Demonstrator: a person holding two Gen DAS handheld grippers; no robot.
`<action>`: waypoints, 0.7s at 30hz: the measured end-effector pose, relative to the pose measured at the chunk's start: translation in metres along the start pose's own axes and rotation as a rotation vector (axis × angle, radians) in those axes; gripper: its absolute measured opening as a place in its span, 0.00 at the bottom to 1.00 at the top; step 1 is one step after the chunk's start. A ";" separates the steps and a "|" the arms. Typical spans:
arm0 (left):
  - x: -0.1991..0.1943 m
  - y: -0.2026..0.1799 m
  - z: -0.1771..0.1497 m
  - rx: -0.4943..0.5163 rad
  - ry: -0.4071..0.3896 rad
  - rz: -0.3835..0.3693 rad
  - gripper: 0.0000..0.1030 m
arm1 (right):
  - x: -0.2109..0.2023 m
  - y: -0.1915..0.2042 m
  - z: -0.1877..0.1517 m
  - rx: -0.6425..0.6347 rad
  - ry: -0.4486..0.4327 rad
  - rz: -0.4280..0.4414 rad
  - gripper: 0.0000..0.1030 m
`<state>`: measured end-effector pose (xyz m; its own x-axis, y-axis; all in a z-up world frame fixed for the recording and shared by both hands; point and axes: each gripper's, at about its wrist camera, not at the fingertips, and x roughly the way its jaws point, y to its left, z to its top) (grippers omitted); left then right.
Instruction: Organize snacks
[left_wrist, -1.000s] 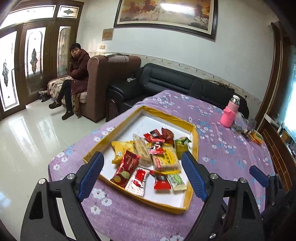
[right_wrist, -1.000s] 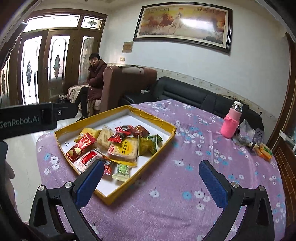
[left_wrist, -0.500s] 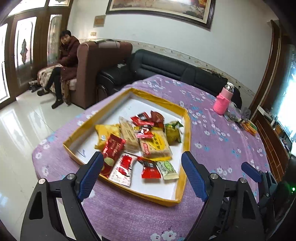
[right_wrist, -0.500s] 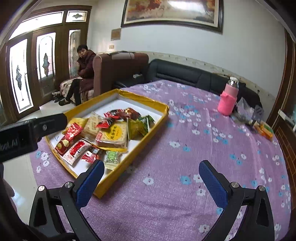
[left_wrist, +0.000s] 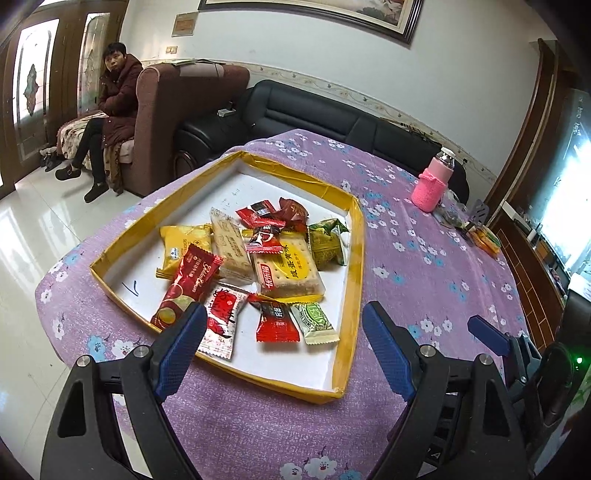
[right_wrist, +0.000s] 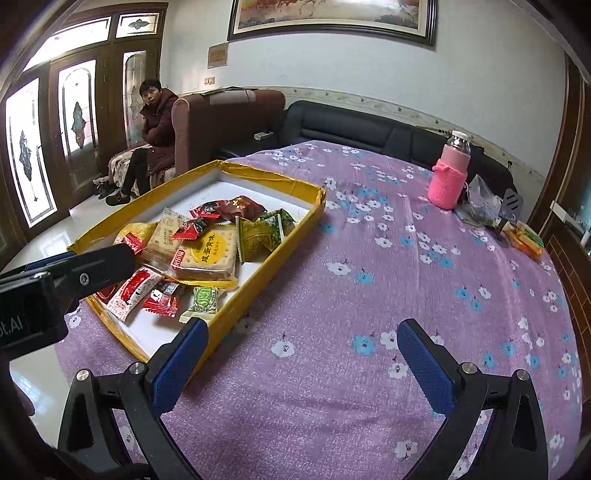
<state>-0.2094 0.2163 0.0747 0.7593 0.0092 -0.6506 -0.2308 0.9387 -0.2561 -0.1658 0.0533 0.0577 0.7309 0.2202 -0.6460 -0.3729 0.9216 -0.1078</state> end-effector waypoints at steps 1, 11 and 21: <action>0.001 0.000 0.000 0.000 0.003 0.000 0.84 | 0.001 0.000 0.000 0.002 0.002 0.001 1.00; -0.010 -0.001 0.001 -0.019 -0.083 0.028 0.84 | 0.006 0.000 -0.001 0.009 0.014 0.007 1.00; -0.024 0.055 0.007 -0.217 -0.144 -0.157 1.00 | 0.001 0.008 -0.002 -0.018 -0.013 0.010 1.00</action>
<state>-0.2363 0.2699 0.0814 0.8711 -0.0671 -0.4865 -0.2163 0.8369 -0.5027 -0.1689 0.0603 0.0550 0.7342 0.2336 -0.6375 -0.3907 0.9133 -0.1154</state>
